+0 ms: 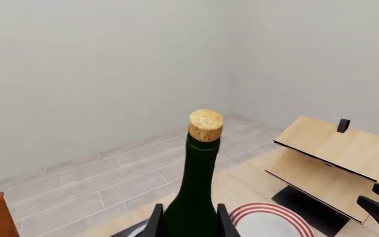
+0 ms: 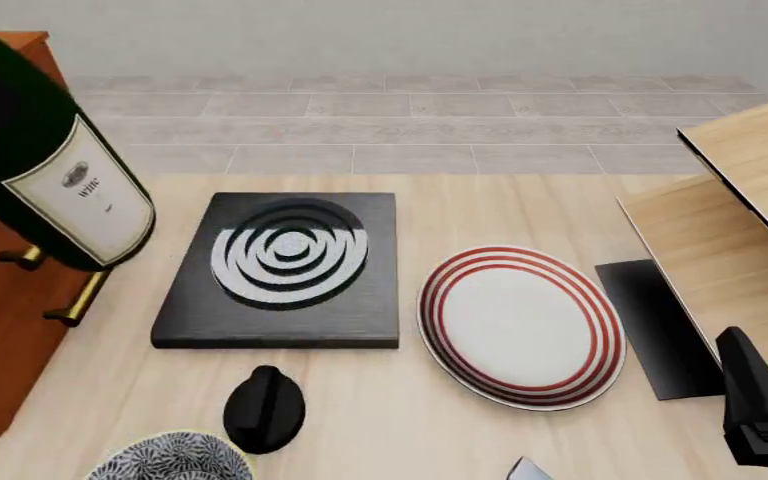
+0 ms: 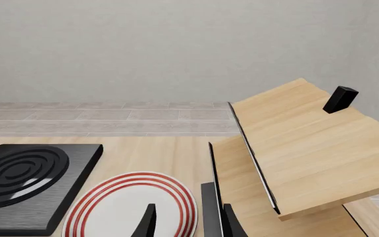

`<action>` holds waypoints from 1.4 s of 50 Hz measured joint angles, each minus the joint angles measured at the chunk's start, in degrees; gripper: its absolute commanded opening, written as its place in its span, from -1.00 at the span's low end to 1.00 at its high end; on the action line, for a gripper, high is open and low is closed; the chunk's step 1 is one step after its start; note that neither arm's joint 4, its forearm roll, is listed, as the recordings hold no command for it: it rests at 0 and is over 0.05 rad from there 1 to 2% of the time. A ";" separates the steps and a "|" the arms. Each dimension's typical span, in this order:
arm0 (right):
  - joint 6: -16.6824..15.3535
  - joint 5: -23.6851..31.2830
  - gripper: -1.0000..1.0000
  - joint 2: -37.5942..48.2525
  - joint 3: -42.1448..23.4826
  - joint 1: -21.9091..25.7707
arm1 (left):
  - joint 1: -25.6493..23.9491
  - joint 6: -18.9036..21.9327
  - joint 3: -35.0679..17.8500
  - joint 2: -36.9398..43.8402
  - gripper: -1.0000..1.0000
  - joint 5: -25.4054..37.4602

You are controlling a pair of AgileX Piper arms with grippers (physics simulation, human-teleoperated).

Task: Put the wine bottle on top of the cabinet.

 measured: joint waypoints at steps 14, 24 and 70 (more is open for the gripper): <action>0.00 0.00 1.00 0.00 0.00 0.00 | 5.57 0.63 -5.51 -0.82 -1.00 5.61; 0.00 0.00 1.00 0.00 0.00 0.00 | 9.75 0.62 -10.01 -0.40 -1.00 8.30; 0.00 0.00 1.00 -0.01 0.00 0.00 | 27.46 2.43 -24.33 7.32 -1.00 14.62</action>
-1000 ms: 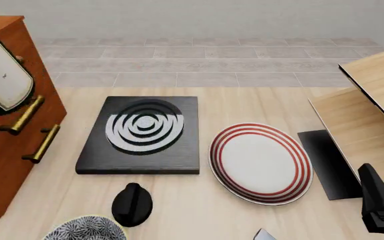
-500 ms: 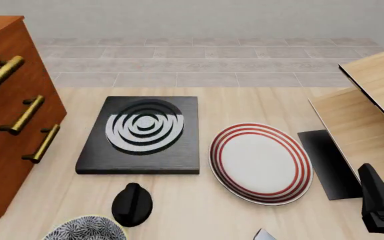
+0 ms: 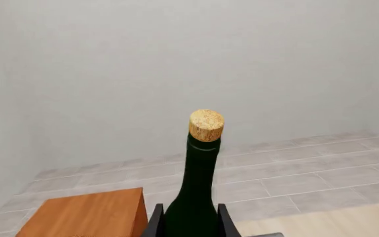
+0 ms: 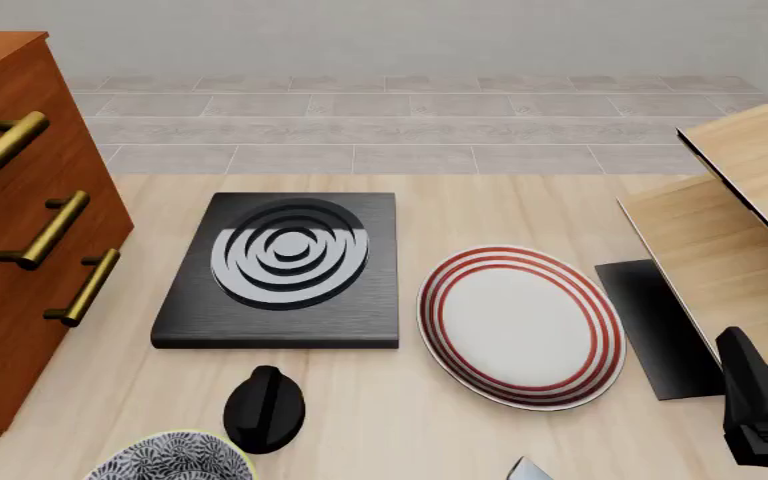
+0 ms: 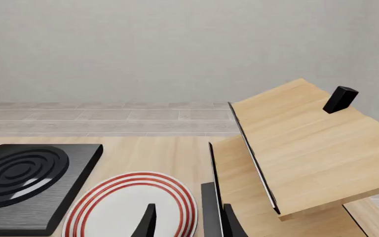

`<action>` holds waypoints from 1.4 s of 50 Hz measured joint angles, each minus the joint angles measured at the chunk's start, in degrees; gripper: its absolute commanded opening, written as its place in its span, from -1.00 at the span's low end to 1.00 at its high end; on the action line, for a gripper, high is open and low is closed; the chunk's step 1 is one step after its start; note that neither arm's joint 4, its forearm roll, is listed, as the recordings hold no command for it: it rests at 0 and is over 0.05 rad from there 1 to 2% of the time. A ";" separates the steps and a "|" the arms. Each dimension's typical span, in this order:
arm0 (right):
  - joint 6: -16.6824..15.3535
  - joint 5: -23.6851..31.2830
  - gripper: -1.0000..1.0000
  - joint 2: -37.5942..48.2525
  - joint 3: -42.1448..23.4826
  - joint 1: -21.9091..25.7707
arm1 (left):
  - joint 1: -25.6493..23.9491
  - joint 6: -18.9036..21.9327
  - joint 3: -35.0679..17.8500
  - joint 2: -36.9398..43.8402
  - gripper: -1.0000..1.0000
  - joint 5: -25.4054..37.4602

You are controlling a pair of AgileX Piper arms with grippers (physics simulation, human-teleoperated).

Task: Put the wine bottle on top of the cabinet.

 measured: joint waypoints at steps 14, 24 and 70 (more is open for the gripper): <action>0.00 0.00 1.00 0.00 0.00 0.00 | 3.91 0.79 -3.04 2.01 -1.00 1.69; 0.00 0.00 1.00 0.00 0.00 0.00 | 6.91 0.71 -5.32 3.56 -1.00 2.42; 0.00 0.00 1.00 0.00 0.00 0.00 | 18.08 0.73 -9.57 11.74 -1.00 0.45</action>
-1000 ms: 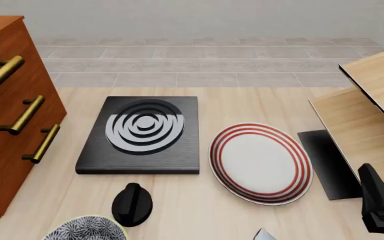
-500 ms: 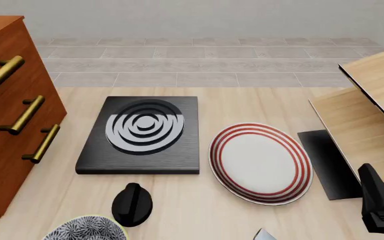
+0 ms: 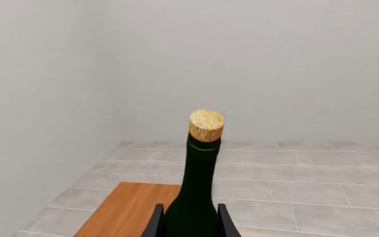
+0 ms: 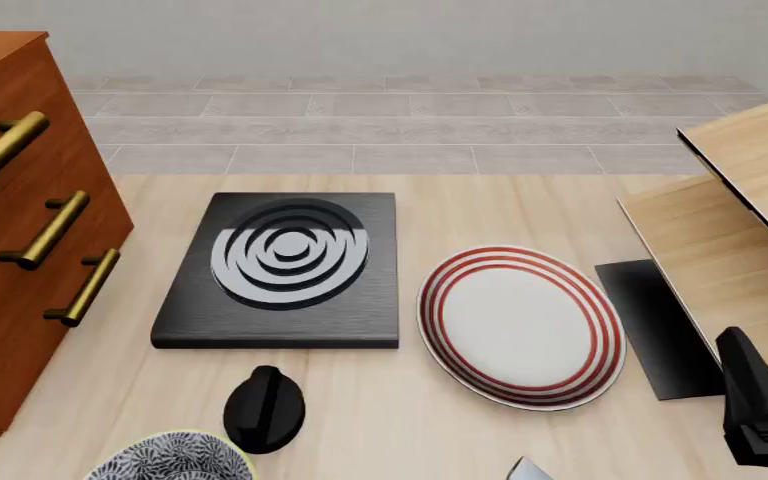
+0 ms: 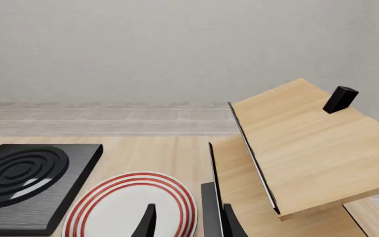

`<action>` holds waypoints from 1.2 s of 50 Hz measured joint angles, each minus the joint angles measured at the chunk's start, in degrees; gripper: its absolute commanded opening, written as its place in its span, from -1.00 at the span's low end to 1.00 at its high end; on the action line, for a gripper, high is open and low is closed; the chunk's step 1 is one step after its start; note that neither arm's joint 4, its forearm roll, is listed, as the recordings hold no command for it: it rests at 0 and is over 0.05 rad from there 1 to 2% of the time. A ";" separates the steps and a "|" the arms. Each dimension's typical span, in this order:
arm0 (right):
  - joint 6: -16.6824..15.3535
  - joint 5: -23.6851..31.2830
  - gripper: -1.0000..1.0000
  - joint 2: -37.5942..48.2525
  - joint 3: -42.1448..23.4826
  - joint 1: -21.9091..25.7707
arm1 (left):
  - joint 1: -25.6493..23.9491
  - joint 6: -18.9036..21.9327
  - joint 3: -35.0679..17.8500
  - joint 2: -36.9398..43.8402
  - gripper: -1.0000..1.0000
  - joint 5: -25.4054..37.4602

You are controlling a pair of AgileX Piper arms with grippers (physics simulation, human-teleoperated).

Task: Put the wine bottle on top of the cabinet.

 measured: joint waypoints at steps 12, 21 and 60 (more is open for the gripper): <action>0.00 0.00 1.00 0.00 0.00 0.00 | 2.35 -0.30 0.43 1.44 -1.00 -1.44; 0.00 0.00 1.00 0.00 0.00 0.00 | 4.28 -0.61 1.63 2.79 -1.00 -3.34; 0.00 0.00 1.00 0.00 0.00 0.00 | 10.84 -1.95 12.91 5.95 -1.00 -14.62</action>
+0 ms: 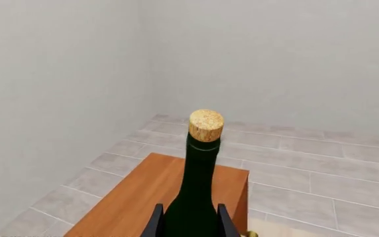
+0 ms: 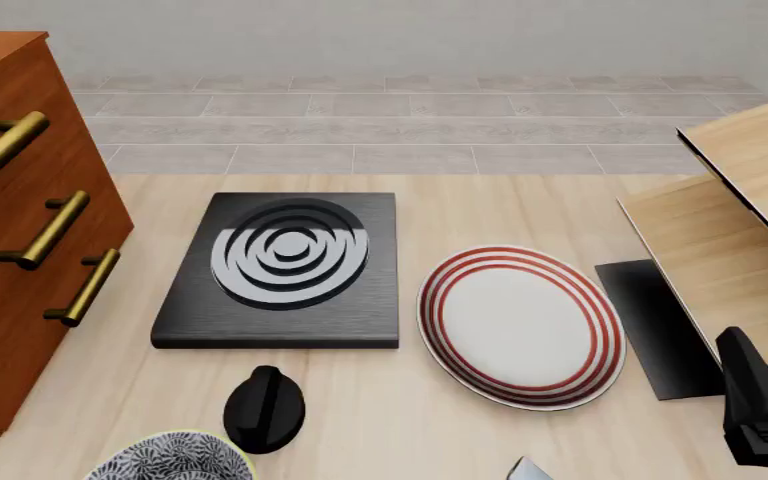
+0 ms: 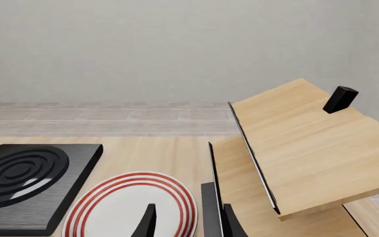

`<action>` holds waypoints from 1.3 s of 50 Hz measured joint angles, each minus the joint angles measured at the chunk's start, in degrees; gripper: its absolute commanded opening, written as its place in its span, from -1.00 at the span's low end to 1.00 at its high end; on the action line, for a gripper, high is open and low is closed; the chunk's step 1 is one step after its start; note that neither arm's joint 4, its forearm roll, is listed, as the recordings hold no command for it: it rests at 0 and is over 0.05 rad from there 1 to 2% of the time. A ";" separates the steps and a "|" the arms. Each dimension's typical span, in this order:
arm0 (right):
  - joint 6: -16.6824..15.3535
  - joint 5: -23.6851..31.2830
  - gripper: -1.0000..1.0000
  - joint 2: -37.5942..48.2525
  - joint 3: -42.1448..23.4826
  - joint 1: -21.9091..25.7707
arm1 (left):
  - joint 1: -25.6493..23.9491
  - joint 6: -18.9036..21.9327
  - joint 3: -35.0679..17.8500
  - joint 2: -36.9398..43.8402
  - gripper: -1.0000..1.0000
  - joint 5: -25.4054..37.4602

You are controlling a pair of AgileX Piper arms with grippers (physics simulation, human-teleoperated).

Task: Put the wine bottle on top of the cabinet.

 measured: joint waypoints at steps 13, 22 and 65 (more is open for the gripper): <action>0.00 0.00 1.00 0.00 0.00 0.00 | 1.76 0.10 3.76 0.40 -1.00 -3.80; 0.00 0.00 1.00 0.00 0.00 0.00 | 2.86 0.52 5.44 1.19 -1.00 -5.90; 0.00 0.00 1.00 0.00 0.00 0.00 | 2.77 2.56 2.45 -0.36 1.00 -2.90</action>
